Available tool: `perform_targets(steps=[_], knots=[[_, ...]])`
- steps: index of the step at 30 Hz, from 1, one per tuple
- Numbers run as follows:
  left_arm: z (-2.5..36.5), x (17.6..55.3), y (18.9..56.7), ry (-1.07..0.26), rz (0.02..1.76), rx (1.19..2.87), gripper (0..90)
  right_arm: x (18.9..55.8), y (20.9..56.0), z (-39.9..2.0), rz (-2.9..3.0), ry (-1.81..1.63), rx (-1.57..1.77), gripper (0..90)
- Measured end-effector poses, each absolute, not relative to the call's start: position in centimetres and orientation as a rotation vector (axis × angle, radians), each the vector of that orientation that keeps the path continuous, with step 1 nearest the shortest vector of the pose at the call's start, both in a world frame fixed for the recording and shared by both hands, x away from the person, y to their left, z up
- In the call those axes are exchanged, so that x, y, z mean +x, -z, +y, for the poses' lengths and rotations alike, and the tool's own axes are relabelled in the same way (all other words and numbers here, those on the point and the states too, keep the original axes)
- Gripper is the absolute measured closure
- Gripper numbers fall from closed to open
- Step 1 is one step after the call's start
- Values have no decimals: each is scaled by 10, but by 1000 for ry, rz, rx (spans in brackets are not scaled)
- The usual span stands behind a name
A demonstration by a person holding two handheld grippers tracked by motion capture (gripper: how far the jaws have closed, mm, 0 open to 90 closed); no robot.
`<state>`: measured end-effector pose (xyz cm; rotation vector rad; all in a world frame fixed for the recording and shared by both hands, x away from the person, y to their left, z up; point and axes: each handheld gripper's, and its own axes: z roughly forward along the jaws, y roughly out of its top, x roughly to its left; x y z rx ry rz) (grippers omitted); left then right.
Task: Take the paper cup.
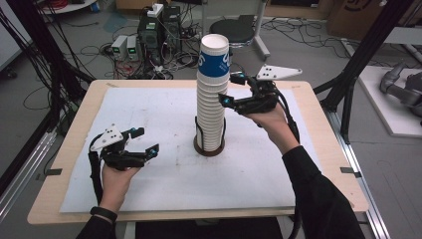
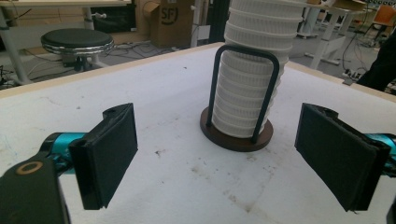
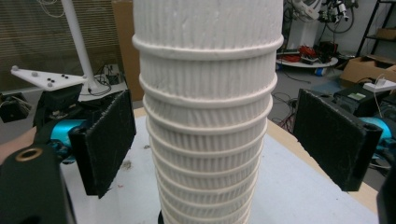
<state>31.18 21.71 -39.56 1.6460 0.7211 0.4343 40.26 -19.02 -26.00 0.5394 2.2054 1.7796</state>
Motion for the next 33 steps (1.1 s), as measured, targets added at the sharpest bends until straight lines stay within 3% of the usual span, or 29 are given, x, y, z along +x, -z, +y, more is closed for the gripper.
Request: perform_targets(steps=[22,33], knots=[[214,312,394,-416,716,1656,131,414,257,-172,2265,-1775,541,141],[198,316,357,-348,678,1649,131,413,258,-173,2246,-1773,529,147]])
